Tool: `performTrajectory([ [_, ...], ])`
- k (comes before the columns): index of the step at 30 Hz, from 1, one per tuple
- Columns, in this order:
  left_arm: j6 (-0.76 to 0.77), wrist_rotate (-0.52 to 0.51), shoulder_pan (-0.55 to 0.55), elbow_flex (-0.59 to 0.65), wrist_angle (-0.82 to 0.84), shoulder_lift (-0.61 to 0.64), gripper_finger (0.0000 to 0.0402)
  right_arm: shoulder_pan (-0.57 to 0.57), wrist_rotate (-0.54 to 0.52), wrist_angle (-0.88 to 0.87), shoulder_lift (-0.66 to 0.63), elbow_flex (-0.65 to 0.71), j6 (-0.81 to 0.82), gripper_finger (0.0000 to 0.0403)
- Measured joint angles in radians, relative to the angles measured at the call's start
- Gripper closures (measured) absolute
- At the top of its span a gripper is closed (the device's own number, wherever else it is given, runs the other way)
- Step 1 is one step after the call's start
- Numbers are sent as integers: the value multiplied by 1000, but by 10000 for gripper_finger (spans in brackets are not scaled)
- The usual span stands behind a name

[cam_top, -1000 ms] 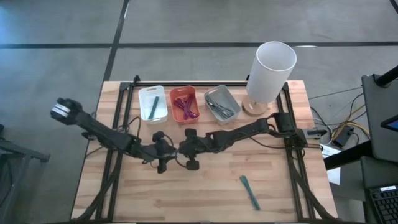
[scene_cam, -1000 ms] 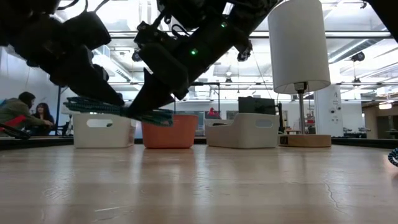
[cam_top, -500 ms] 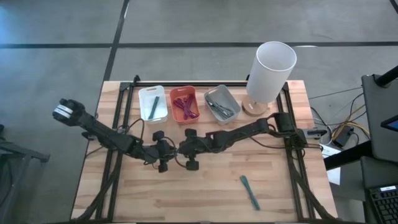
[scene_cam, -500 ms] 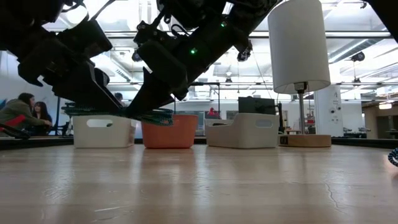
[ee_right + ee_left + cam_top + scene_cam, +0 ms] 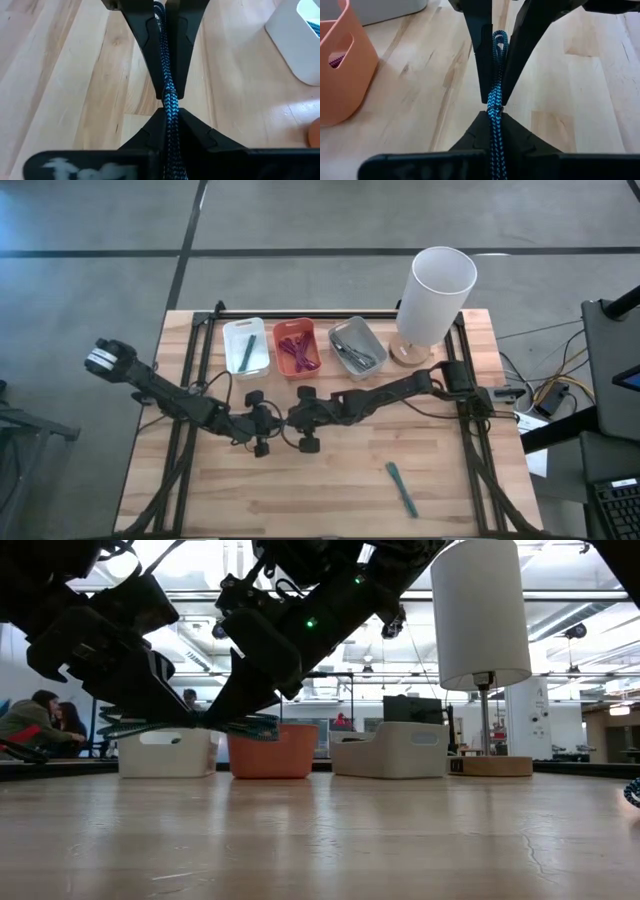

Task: Pick & Place USB Port
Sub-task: Put the top black and blue USB cable into the white bin

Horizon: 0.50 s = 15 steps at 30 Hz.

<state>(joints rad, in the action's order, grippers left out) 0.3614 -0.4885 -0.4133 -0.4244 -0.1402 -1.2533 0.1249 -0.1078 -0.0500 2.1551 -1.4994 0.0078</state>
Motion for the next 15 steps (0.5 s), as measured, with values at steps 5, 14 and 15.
performTrajectory([
  [5,4,0,0,0,0,0,373,0,0,-27,-3,0,-5,330],
  [14,25,-38,3,1,20,0,382,5,-165,-106,-3,0,-2,262],
  [15,33,-43,5,1,27,0,382,7,-208,-121,-3,0,-2,257],
])
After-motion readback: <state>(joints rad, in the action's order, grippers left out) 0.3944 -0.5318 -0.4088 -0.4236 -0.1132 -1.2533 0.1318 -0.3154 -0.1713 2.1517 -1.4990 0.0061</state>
